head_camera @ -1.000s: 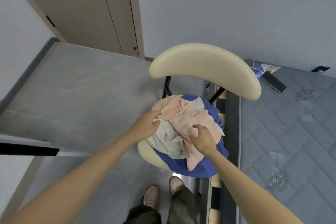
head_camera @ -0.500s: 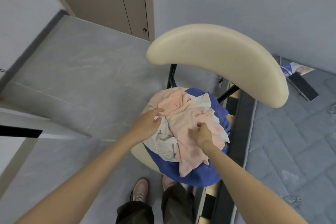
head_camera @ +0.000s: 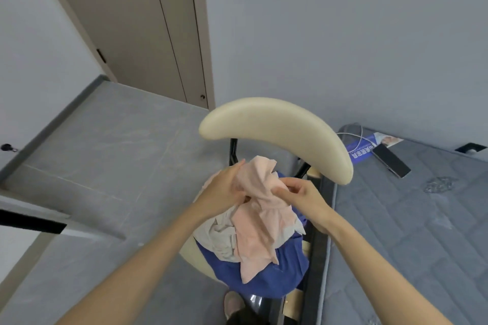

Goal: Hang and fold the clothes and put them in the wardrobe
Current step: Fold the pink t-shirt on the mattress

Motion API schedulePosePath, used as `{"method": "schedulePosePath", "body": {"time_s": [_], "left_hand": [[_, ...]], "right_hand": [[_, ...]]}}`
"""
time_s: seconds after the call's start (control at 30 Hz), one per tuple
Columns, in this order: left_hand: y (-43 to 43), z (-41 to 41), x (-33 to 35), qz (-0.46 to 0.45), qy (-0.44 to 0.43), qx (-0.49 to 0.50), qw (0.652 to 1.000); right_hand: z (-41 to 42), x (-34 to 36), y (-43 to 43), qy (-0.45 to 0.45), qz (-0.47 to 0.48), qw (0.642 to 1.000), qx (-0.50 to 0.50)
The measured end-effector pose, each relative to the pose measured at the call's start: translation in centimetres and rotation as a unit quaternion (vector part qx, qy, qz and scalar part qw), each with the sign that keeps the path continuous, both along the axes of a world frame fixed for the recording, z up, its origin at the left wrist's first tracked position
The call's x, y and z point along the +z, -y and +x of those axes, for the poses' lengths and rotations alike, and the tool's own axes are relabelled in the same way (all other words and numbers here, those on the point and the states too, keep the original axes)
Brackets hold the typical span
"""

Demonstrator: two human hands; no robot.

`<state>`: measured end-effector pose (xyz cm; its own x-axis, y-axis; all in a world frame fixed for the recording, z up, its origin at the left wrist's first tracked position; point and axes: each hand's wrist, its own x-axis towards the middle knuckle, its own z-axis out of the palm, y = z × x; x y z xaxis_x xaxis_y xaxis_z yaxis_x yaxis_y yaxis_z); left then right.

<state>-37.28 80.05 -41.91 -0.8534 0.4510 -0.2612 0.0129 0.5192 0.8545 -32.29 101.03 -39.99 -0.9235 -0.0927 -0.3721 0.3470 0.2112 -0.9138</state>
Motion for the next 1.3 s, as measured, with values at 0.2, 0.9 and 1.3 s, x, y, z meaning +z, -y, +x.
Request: {"method": "schedulePosePath", "body": {"time_s": [0.2, 0.9, 1.3], "left_hand": [[-0.8, 0.3, 5.6, -0.072, -0.066, -0.075, 0.992], [3.4, 12.4, 28.4, 0.212, -0.121, 0.055, 0.968], [0.0, 15.9, 35.6, 0.394, -0.056, 0.125, 0.909]], "right_hand": [[2.0, 8.9, -0.9, -0.031, -0.044, 0.998, 0.039], [15.9, 21.0, 7.7, -0.218, 0.133, 0.933, -0.254], [18.6, 20.2, 9.8, -0.223, 0.249, 0.939, -0.081]]}}
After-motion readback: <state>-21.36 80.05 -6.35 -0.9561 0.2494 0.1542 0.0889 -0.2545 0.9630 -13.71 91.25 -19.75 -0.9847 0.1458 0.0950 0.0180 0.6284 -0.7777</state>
